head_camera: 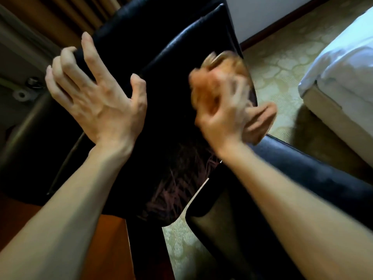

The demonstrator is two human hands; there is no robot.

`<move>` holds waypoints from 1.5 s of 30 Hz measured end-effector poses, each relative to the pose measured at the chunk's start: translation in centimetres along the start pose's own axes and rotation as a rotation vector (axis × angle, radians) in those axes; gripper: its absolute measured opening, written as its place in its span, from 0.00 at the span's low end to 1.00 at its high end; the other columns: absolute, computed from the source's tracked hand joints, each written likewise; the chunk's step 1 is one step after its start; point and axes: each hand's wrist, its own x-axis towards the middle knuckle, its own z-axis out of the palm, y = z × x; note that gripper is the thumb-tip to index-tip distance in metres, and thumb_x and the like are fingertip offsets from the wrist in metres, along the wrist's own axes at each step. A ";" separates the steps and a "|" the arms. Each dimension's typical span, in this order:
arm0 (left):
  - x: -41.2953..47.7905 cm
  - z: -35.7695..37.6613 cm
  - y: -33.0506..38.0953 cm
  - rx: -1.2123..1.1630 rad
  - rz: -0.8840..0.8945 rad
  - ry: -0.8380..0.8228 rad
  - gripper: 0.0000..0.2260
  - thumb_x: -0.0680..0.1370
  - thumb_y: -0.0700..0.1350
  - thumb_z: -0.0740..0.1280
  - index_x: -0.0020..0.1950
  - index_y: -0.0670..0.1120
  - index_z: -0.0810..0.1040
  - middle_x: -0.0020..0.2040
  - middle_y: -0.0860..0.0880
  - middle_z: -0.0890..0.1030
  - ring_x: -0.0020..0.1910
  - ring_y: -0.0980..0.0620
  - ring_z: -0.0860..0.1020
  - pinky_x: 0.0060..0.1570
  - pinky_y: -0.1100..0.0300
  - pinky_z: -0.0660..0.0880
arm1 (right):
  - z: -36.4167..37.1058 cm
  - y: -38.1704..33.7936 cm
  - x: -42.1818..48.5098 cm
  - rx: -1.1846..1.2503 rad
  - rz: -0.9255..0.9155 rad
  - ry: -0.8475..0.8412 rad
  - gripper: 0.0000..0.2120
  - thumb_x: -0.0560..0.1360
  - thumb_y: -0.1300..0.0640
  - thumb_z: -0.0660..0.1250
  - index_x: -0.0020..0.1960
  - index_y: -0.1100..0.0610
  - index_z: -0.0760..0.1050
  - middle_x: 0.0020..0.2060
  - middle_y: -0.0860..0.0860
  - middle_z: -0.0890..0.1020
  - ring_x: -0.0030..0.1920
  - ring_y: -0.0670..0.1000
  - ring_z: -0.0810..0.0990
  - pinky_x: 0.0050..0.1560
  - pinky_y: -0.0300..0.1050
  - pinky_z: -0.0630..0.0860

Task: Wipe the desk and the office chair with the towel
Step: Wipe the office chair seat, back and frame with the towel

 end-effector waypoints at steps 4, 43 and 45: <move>0.1 0.4 0.0 0.003 0.022 0.032 0.35 0.79 0.63 0.57 0.80 0.42 0.62 0.72 0.36 0.69 0.75 0.35 0.66 0.78 0.39 0.54 | 1.3 -3.7 -14.7 0.177 -0.374 -0.141 0.22 0.70 0.52 0.72 0.63 0.48 0.76 0.53 0.61 0.81 0.51 0.61 0.79 0.47 0.50 0.76; -2.2 -2.7 -4.5 0.046 0.262 -0.192 0.40 0.78 0.69 0.58 0.83 0.52 0.51 0.82 0.35 0.53 0.82 0.34 0.52 0.77 0.34 0.50 | -1.2 -2.3 -3.6 -0.151 -0.174 -0.314 0.22 0.67 0.49 0.70 0.61 0.51 0.77 0.58 0.55 0.76 0.59 0.60 0.76 0.55 0.59 0.75; -2.2 -2.6 -4.4 0.048 0.245 -0.171 0.39 0.77 0.68 0.59 0.83 0.52 0.53 0.82 0.36 0.55 0.82 0.34 0.53 0.77 0.35 0.51 | -0.9 -4.5 -9.9 -0.089 -0.432 -0.585 0.24 0.64 0.49 0.74 0.59 0.51 0.78 0.56 0.56 0.77 0.56 0.61 0.76 0.50 0.57 0.77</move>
